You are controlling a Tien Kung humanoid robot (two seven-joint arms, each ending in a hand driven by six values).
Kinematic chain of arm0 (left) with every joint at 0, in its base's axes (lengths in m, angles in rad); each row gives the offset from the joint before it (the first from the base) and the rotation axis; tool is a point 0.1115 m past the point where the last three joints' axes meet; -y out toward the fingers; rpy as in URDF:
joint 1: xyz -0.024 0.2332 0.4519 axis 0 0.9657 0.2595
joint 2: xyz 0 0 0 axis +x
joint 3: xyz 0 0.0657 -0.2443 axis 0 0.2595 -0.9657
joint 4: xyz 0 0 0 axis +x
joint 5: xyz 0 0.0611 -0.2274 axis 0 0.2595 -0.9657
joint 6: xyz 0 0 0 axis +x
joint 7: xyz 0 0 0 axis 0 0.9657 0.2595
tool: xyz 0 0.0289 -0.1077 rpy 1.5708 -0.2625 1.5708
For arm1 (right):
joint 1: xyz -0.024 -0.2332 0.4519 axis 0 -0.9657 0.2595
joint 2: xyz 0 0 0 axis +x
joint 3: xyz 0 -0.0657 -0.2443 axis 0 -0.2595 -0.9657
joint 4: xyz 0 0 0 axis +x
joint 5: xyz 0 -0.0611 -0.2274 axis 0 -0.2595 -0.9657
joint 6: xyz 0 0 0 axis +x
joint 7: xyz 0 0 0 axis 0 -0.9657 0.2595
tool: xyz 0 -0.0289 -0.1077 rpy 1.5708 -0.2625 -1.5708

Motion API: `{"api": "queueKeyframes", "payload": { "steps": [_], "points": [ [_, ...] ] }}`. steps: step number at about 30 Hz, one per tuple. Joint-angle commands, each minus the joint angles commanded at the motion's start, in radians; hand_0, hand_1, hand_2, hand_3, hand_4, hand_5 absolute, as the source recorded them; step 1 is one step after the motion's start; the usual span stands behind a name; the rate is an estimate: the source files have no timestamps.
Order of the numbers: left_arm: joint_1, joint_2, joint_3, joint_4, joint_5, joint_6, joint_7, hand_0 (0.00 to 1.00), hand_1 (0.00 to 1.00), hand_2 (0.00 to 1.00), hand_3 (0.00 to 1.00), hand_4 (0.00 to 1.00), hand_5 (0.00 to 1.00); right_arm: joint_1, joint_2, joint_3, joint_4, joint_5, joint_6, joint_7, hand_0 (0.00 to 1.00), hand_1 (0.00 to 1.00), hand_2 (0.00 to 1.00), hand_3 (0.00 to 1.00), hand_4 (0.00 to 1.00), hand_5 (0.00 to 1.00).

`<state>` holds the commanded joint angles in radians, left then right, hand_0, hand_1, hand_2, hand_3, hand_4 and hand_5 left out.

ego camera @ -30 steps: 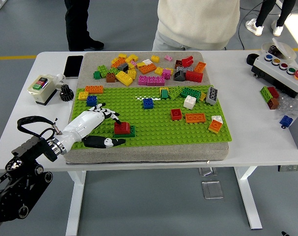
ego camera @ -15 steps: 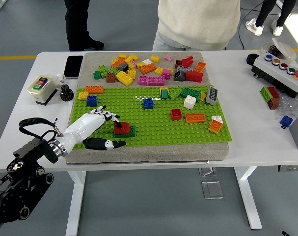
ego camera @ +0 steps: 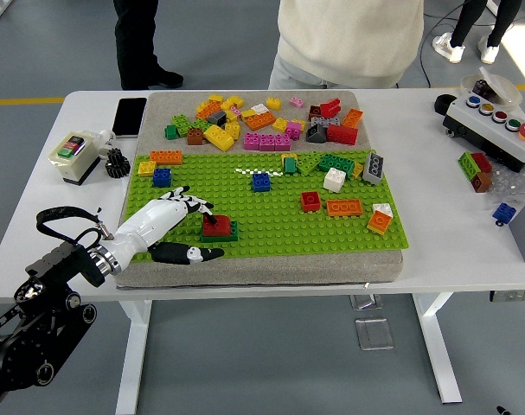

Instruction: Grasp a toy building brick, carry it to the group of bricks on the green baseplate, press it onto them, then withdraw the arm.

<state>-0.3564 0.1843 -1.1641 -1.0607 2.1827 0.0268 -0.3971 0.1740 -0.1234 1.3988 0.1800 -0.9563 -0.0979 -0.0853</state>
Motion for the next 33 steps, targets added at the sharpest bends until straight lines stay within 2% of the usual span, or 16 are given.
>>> {"api": "queueKeyframes", "payload": {
  "steps": [16,33],
  "points": [
    [0.006,0.008,-0.005,0.007,-0.005,-0.003,-0.001,0.998,0.876,0.835,0.629,0.998,0.785,-0.001,0.001,-0.002,0.000,0.000,-0.002,0.001,0.759,0.679,0.728,0.664,0.926,0.504],
    [-0.001,0.001,0.005,0.005,-0.008,-0.005,0.002,0.998,0.875,0.835,0.628,0.998,0.778,-0.001,0.001,-0.003,0.000,0.000,-0.001,-0.001,0.759,0.679,0.728,0.664,0.927,0.503]
  ]
}}
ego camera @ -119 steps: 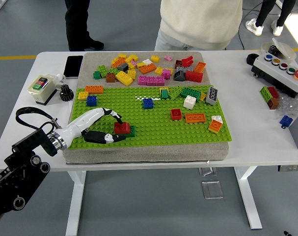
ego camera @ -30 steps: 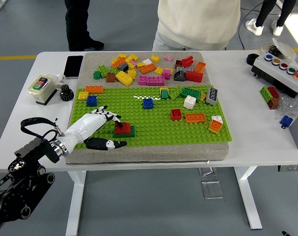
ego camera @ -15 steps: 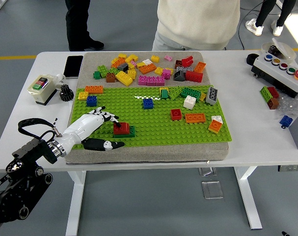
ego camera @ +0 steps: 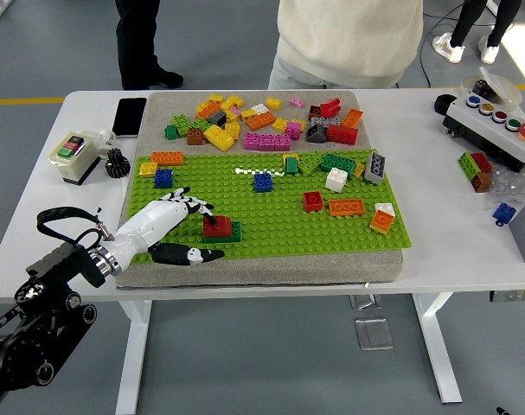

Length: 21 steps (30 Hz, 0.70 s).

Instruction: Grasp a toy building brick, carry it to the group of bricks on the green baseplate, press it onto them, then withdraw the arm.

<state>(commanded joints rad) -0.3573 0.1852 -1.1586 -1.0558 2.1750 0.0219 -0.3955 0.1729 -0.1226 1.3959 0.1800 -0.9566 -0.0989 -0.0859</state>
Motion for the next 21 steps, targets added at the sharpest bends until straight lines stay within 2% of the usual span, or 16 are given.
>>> {"api": "queueKeyframes", "payload": {
  "steps": [21],
  "points": [
    [0.008,0.005,-0.017,0.009,0.005,-0.001,0.000,0.998,0.872,0.832,0.625,0.998,0.772,0.001,-0.001,0.005,0.000,0.001,0.001,0.002,0.759,0.679,0.728,0.664,0.926,0.499]
  ]
}}
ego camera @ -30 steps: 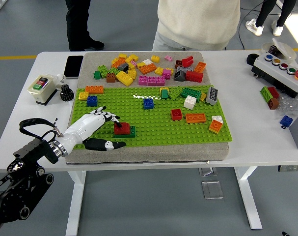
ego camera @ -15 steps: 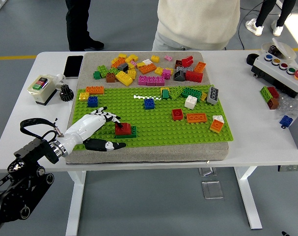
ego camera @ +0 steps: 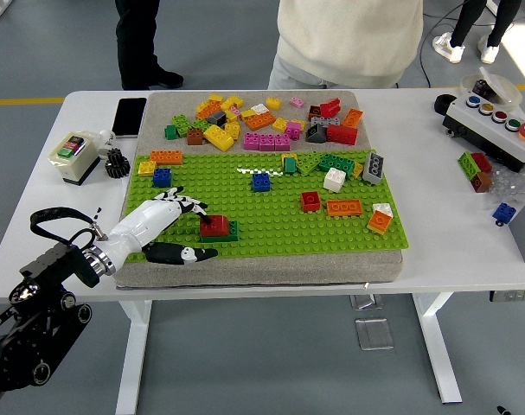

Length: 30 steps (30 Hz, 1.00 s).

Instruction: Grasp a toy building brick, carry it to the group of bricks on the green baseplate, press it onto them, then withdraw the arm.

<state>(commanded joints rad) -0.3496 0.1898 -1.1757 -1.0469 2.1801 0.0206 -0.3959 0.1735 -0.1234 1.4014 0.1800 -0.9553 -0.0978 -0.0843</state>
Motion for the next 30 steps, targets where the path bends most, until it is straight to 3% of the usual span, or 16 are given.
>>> {"api": "queueKeyframes", "payload": {
  "steps": [30],
  "points": [
    [-0.009,-0.002,0.012,-0.001,0.017,-0.001,0.007,0.998,0.871,0.833,0.625,0.998,0.765,-0.002,0.000,0.003,0.000,0.000,0.000,0.003,0.760,0.679,0.728,0.666,0.926,0.502]
  ]
}}
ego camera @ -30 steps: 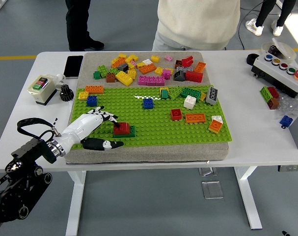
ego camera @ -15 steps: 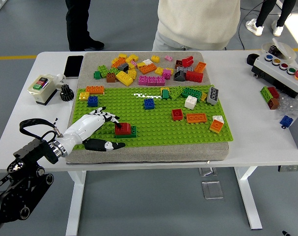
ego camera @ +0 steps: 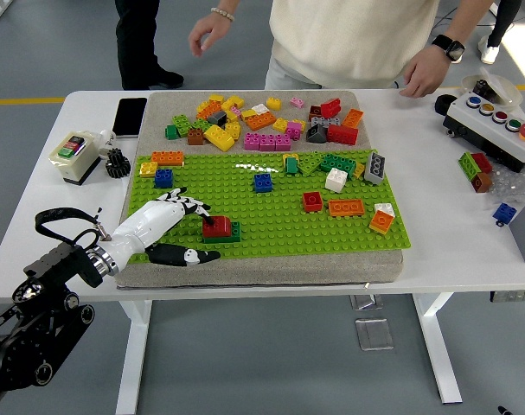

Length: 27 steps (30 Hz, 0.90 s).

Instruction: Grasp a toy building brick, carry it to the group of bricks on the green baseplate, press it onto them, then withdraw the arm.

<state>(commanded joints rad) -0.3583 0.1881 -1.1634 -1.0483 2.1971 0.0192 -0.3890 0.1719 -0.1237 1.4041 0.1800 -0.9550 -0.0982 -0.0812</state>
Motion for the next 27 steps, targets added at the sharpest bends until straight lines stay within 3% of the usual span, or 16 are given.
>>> {"api": "queueKeyframes", "payload": {
  "steps": [15,27],
  "points": [
    [0.013,0.011,-0.036,-0.077,-0.079,0.007,-0.023,0.998,0.863,0.824,0.624,0.998,0.762,0.000,0.001,-0.003,0.000,0.000,-0.001,0.001,0.760,0.679,0.728,0.666,0.926,0.503],
    [0.013,0.010,-0.024,-0.067,-0.050,-0.004,-0.016,0.998,0.873,0.838,0.627,0.998,0.758,0.002,0.001,-0.004,0.000,0.001,0.000,-0.001,0.760,0.679,0.728,0.666,0.927,0.502]
  ]
}}
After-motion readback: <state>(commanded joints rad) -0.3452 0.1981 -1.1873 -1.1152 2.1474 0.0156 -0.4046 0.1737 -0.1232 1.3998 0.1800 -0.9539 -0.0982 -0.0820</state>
